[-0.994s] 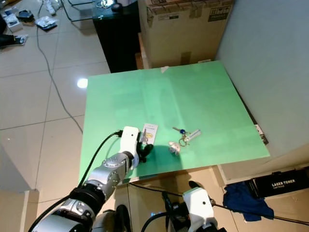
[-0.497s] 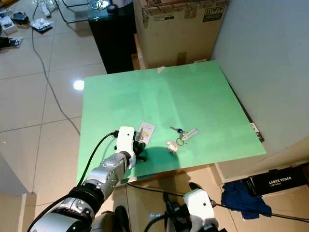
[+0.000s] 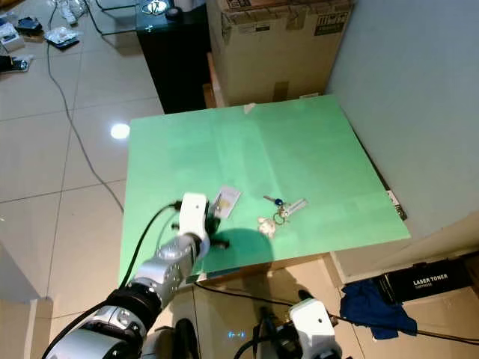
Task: Hang keys on a hook
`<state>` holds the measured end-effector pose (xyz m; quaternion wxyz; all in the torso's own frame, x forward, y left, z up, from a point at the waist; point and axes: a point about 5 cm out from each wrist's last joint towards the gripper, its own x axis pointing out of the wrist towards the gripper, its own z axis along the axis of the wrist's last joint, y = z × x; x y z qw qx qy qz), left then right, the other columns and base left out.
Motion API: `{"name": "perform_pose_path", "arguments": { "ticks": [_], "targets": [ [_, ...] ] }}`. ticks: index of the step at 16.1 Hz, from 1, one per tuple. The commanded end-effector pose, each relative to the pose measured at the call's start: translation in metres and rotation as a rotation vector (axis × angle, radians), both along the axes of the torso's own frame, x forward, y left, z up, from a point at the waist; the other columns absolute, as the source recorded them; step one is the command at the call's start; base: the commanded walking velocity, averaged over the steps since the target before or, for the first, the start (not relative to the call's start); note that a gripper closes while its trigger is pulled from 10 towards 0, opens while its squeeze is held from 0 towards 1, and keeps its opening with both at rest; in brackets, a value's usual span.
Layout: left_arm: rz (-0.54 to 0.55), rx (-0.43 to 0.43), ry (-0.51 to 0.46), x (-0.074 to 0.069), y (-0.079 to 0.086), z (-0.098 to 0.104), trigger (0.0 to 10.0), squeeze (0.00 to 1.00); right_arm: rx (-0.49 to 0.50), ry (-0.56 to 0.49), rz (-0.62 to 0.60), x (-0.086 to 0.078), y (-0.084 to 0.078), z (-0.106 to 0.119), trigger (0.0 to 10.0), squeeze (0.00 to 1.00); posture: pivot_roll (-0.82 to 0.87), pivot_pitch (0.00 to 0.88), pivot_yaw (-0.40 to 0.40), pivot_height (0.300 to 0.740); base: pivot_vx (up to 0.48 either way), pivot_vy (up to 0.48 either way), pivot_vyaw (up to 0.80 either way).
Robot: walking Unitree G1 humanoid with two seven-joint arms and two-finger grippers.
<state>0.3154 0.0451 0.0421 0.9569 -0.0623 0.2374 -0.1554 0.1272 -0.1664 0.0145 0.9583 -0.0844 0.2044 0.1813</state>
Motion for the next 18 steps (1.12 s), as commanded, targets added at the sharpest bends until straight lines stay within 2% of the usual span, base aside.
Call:
{"name": "perform_pose_path", "arguments": {
  "ticks": [1,3,7,9,11,12,13,14,15,17,18],
  "targets": [
    [-0.068,-0.083,-0.145,0.011,-0.018,0.041,0.0,0.0,0.011,0.02,-0.019,-0.002,-0.006,-0.008,10.0,0.11,-0.33,0.192,0.057,0.731,0.0,0.0,0.0],
    [-0.054,-0.101,-0.196,0.013,-0.003,0.056,0.0,0.0,0.015,0.005,-0.027,0.005,-0.006,-0.008,10.0,0.11,-0.32,0.175,0.06,0.731,0.0,0.0,0.0],
    [-0.017,-0.091,-0.262,0.01,0.018,0.07,0.0,0.0,0.019,-0.034,-0.028,0.024,-0.008,-0.012,10.0,0.11,-0.28,0.123,0.059,0.731,0.0,0.0,0.0],
    [0.024,-0.04,-0.327,0.009,0.048,0.075,0.0,0.0,0.076,-0.088,-0.173,0.047,-0.014,-0.002,10.0,0.07,-0.24,0.082,0.065,0.731,0.0,0.0,0.0],
    [0.115,-0.002,-0.373,0.005,0.091,0.079,0.0,0.0,0.177,-0.183,-0.343,0.075,-0.023,0.029,10.0,0.06,-0.19,0.038,0.066,0.731,0.0,0.0,0.0],
    [0.144,0.017,-0.426,-0.002,0.107,0.084,0.0,0.0,0.199,-0.248,-0.37,0.088,-0.024,0.047,10.0,0.06,-0.15,0.0,0.069,0.731,0.0,0.0,0.0],
    [0.134,0.054,-0.46,-0.01,0.113,0.085,0.0,0.0,0.198,-0.278,-0.369,0.093,-0.024,0.055,10.0,0.07,-0.15,0.0,0.069,0.731,0.0,0.0,0.0],
    [0.065,0.153,-0.502,-0.039,0.123,0.078,0.0,0.0,0.205,-0.34,-0.4,0.109,-0.023,0.065,10.0,0.09,-0.11,0.0,0.072,0.731,0.0,0.0,0.74],
    [0.09,0.158,-0.462,-0.05,0.131,0.067,0.0,0.0,0.209,-0.343,-0.409,0.114,-0.022,0.065,10.0,0.09,-0.1,0.0,0.074,0.731,0.0,0.0,0.73],
    [0.094,0.158,-0.402,-0.061,0.134,0.049,0.0,0.0,0.22,-0.331,-0.421,0.121,-0.02,0.064,10.0,0.11,-0.07,0.0,0.061,0.731,0.0,0.0,0.69],
    [0.134,0.186,-0.415,-0.054,0.132,0.048,3.8,0.0,0.224,-0.316,-0.418,0.125,-0.017,0.062,10.0,0.11,-0.06,0.0,0.051,0.731,0.0,0.0,0.66]
  ]
}}
